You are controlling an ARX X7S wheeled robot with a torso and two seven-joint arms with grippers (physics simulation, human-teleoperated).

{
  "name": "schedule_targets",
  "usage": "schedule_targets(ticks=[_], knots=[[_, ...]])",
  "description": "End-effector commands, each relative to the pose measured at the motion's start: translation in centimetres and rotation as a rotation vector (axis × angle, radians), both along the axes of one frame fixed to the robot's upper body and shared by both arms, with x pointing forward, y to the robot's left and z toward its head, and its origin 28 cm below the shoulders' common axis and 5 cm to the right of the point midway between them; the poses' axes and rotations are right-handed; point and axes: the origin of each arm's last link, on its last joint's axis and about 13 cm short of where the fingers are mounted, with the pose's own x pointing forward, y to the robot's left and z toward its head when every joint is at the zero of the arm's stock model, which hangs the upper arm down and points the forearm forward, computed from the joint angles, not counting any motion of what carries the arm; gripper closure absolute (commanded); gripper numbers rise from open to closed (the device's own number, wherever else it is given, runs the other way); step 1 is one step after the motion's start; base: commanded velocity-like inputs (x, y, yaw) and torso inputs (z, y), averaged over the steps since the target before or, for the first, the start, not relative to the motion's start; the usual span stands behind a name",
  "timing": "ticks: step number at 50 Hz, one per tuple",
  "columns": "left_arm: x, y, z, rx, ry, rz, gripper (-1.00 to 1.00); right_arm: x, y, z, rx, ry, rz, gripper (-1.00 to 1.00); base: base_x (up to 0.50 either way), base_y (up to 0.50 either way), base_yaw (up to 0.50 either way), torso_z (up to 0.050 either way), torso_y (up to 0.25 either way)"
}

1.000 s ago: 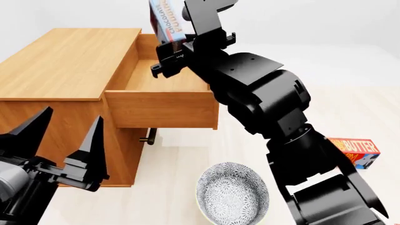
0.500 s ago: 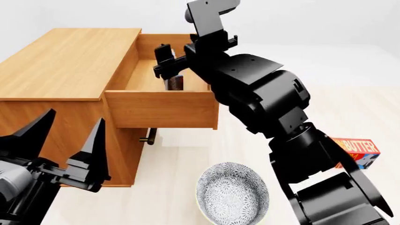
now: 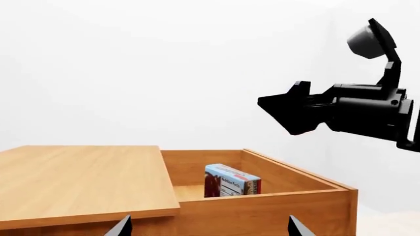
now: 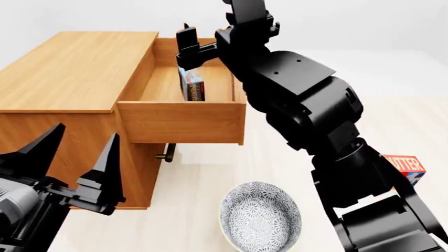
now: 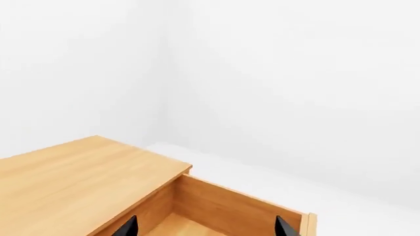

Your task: Put the chocolate pudding in the top drawer of the cabinet and close it.

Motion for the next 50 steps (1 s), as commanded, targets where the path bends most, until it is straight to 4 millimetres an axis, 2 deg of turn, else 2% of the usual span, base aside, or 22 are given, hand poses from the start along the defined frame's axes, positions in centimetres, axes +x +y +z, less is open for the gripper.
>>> schedule_targets(ticks=[1, 21, 33, 50], knots=[[0.0, -0.1, 0.0, -0.002, 0.001, -0.004, -1.0, -0.7, -1.1, 0.5, 0.041, -0.091, -0.066, -1.0, 0.0, 0.0, 0.0, 0.0, 0.0], [0.0, -0.6, 0.2, 0.005, -0.005, -0.018, -1.0, -2.7, -5.4, -0.4, 0.081, -0.111, -0.182, -1.0, 0.0, 0.0, 0.0, 0.0, 0.0], [-0.1, -0.9, 0.3, 0.011, -0.006, -0.025, -1.0, -4.8, -7.7, -0.9, 0.108, -0.137, -0.231, -1.0, 0.0, 0.0, 0.0, 0.0, 0.0], [-0.1, -1.4, 0.5, 0.025, -0.009, -0.043, -1.0, -8.2, -10.8, -4.0, 0.092, -0.198, -0.344, -1.0, 0.0, 0.0, 0.0, 0.0, 0.0]])
